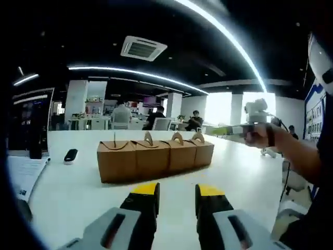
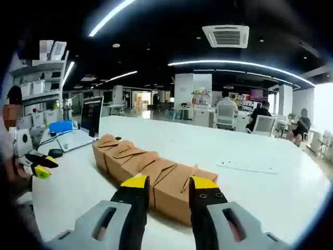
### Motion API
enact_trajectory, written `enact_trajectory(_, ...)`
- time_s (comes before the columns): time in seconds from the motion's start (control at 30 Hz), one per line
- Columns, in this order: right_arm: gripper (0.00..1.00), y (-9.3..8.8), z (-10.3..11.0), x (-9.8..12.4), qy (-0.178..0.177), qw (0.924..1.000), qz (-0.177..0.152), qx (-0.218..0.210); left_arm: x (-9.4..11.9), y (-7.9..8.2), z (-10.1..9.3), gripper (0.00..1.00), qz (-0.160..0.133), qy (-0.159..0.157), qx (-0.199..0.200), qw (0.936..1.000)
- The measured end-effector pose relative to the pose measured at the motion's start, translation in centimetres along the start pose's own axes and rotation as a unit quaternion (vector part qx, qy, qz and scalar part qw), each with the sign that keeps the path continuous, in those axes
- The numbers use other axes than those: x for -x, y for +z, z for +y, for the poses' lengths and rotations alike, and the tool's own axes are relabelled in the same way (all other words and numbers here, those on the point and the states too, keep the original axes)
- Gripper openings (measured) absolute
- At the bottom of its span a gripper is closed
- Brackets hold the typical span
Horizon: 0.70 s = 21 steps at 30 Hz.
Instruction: Pick up one paper box from the group, open the paper box, and remove the item inside
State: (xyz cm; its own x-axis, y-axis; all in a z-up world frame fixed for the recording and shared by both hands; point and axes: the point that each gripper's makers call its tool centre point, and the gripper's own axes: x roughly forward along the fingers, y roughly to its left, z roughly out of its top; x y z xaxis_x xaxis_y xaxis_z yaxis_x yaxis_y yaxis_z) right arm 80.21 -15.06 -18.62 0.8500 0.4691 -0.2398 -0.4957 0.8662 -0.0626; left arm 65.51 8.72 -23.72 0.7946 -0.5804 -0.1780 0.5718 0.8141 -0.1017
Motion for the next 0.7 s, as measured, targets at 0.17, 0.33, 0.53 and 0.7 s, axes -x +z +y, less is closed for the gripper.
enact_trajectory(0.17,0.31,-0.5,-0.6,-1.6,-0.015,0.9999,0.008,-0.001,0.5,-0.7,0.3,0.29,0.009,-0.002,0.005,0.9999)
enact_trajectory(0.33,0.31,-1.7,-2.0,-3.7,-0.047,0.9977,0.032,0.035,1.0,0.1,0.6,0.29,-0.005,-0.004,0.014,0.9999)
enact_trajectory(0.53,0.28,-1.5,-2.7,-5.7,-0.074,0.997,0.014,0.019,0.9,0.1,0.4,0.29,-0.004,-0.023,0.032,0.9992)
enact_trajectory(0.7,0.17,-2.5,-3.3,-6.4,-0.101,0.9948,0.014,0.002,1.0,0.8,0.1,0.29,-0.019,-0.03,0.038,0.9986)
